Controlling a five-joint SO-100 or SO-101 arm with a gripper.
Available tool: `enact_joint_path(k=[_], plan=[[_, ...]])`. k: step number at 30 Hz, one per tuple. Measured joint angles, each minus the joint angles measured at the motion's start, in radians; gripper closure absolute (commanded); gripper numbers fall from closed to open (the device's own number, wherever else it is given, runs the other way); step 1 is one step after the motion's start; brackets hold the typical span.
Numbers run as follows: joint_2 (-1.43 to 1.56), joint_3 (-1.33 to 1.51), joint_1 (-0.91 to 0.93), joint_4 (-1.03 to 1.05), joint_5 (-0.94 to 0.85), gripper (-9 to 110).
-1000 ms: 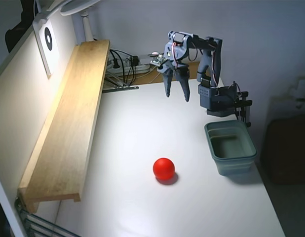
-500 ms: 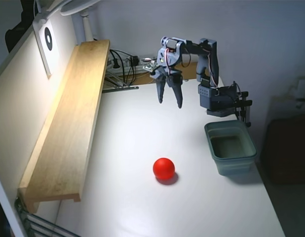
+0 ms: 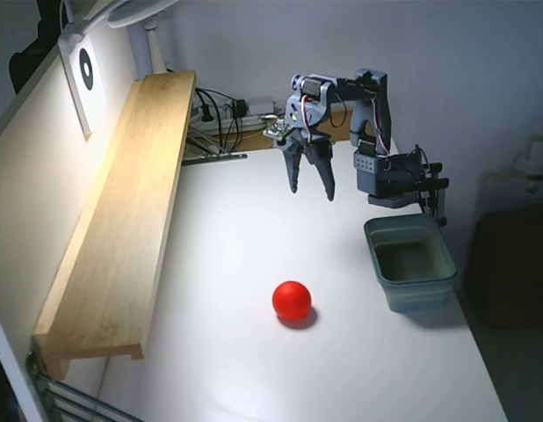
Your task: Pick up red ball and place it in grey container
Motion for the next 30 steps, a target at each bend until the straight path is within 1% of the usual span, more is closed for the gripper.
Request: enact_joint_path(k=[9,14,30], plan=[[-0.044,-0.043,-0.003,0.000,0.000,63],[-0.046,-0.043,-0.054,0.000,0.000,63],[-0.153,-0.169,-0.055,0.003,0.000,63]])
